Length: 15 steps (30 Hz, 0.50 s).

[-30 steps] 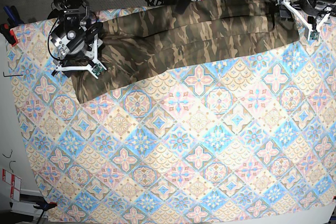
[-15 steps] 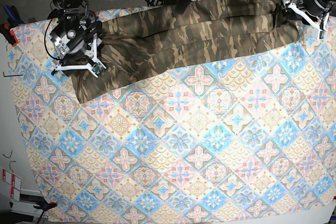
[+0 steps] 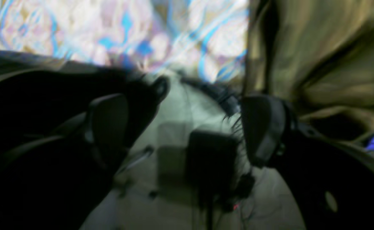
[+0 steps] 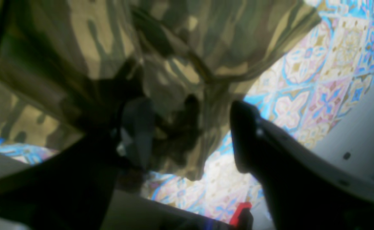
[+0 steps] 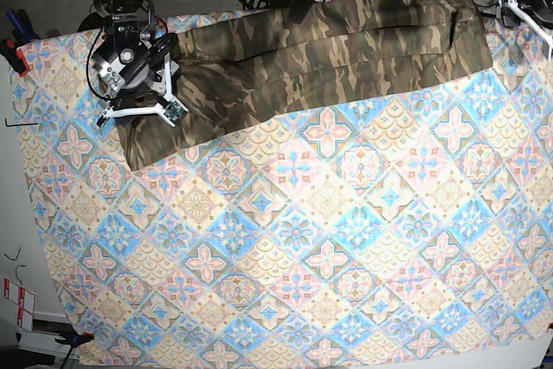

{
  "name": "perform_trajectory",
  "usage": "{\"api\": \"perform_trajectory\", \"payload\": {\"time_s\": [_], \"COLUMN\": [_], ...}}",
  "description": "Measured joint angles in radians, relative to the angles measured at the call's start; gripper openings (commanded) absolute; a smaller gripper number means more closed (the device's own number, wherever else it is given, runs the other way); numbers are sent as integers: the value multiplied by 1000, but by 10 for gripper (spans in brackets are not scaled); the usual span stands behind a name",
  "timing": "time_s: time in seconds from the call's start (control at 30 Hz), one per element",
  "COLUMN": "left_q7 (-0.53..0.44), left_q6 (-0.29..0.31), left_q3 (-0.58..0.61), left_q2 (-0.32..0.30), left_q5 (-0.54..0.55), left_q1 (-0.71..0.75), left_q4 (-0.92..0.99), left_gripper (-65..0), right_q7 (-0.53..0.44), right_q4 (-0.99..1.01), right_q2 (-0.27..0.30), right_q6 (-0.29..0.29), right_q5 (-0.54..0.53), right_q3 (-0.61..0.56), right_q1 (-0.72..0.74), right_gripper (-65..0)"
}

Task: Fold the T-shirt properly
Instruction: 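Pull the shirt's end with the left gripper, stretching it lengthwise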

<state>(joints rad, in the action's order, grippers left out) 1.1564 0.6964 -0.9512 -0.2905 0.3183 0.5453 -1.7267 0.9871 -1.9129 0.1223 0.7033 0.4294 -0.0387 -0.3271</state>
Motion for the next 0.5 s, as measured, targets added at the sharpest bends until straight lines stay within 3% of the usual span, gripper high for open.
{"api": "perform_trajectory", "payload": {"time_s": [0.13,0.3,0.5], "left_q7": [-64,-98,-108], "left_q6": [1,4,4], "left_q3": [56,161,174], "left_q2": [25,40,87], "left_q5": [-83,-95,-89], "left_q1": [-59,-72,-79], "left_q4": [66,165,165], "left_gripper": [-101,-101,-101], "right_q7": [3,5,4], "right_q4": [0,0,0], "right_q2": [2,0,1], "right_q6": [0,0,0], "right_q5": [0,1,-2], "right_q3": [0,0,0], "right_q1": [3,0,-3], "right_gripper": [-276,-276,-276]}}
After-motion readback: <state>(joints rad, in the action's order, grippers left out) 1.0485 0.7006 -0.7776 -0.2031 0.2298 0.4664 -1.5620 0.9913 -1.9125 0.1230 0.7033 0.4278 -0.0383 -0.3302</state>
